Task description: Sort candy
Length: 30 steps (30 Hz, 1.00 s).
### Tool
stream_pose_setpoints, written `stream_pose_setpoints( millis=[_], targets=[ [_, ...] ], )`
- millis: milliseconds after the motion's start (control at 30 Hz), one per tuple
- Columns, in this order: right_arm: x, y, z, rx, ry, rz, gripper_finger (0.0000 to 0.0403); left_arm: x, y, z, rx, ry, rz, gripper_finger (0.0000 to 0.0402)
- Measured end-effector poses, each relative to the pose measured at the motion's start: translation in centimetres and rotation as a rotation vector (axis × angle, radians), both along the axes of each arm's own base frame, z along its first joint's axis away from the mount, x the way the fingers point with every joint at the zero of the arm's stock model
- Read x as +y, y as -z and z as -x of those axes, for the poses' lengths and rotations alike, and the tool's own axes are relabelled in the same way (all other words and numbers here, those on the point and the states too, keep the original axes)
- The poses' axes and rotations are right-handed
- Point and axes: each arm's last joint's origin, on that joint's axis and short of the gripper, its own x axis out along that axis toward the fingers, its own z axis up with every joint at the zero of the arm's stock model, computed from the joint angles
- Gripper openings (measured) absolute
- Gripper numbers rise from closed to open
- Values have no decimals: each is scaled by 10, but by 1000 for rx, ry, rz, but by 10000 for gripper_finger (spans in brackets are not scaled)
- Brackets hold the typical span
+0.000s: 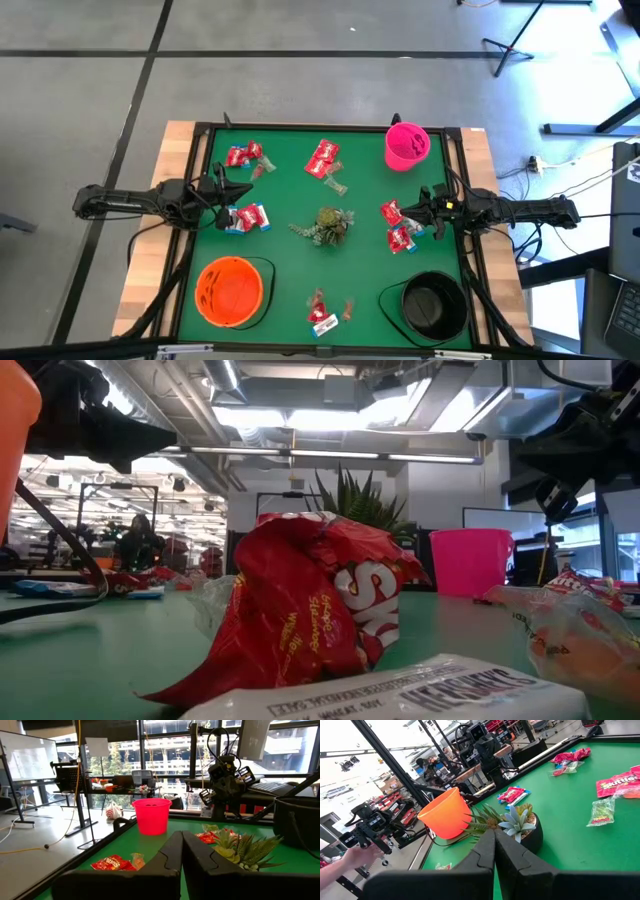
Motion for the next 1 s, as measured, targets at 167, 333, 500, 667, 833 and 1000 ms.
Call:
stream_pose_setpoints(
  millis=[167, 333, 500, 667, 833, 1000],
  targets=[
    [0, 0, 0, -1, 0, 0, 7, 0, 0, 0, -7, 1, 9, 0],
    [0, 0, 0, 0, 0, 0, 7, 0, -25, 6, -340, 57, 228, 0],
    [0, 0, 0, 0, 0, 0, 7, -2, -58, 20, -608, 158, 142, 0],
    [0, 0, 0, 0, 0, 0, 7, -6, -83, 25, -552, 244, -29, 0],
    [0, 0, 0, 0, 0, 0, 7, -6, -102, 22, -317, 223, -1, 0],
    [0, 0, 0, -1, 0, 0, 7, -5, -118, 7, -156, 190, 84, 0]
  ],
)
